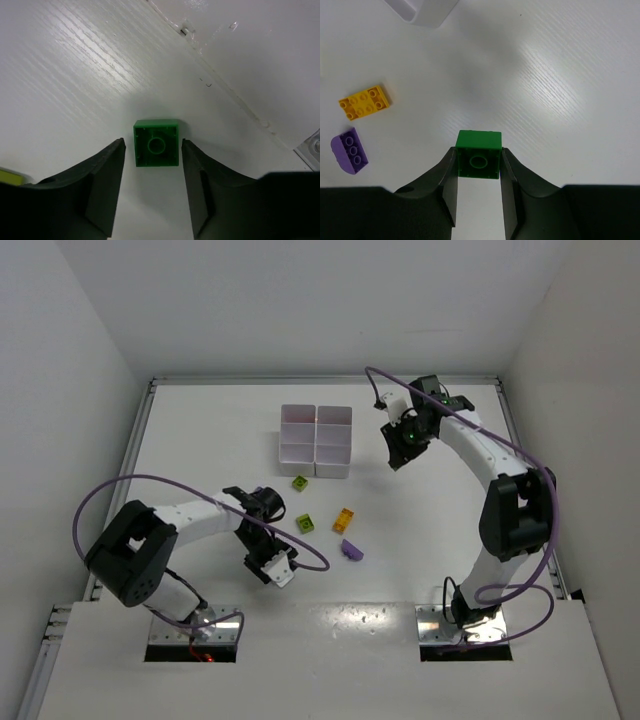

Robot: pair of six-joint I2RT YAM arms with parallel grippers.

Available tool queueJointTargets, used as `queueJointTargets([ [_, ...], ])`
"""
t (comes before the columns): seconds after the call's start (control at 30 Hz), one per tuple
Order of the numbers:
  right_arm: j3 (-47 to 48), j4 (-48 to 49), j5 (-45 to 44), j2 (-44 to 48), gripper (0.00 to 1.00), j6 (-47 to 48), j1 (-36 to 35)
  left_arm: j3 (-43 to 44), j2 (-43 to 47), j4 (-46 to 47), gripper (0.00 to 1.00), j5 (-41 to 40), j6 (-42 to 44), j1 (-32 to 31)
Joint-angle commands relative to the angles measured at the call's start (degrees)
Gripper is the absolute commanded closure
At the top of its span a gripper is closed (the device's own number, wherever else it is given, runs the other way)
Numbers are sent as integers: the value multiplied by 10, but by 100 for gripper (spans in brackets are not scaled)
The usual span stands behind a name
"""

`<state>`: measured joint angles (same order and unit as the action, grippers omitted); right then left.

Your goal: Sort the legos into containers by color

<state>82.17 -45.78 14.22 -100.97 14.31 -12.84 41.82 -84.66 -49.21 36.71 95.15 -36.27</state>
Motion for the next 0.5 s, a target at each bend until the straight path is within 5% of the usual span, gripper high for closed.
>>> queueJointTargets([
  [0.0,-1,1,12,21,99,-4,3,5,-19,10,47,1,-6,-10],
  [0.17,4,1,17,21,99,1,3,12,-19,15,78,7,-12,-10],
  [0.33,47,-5,73,1,99,1,-8,23,37,48,83,66,-87,12],
  [0.47,118,2,131,-33,99,-10,-20,65,95,151,86,81,-319,40],
])
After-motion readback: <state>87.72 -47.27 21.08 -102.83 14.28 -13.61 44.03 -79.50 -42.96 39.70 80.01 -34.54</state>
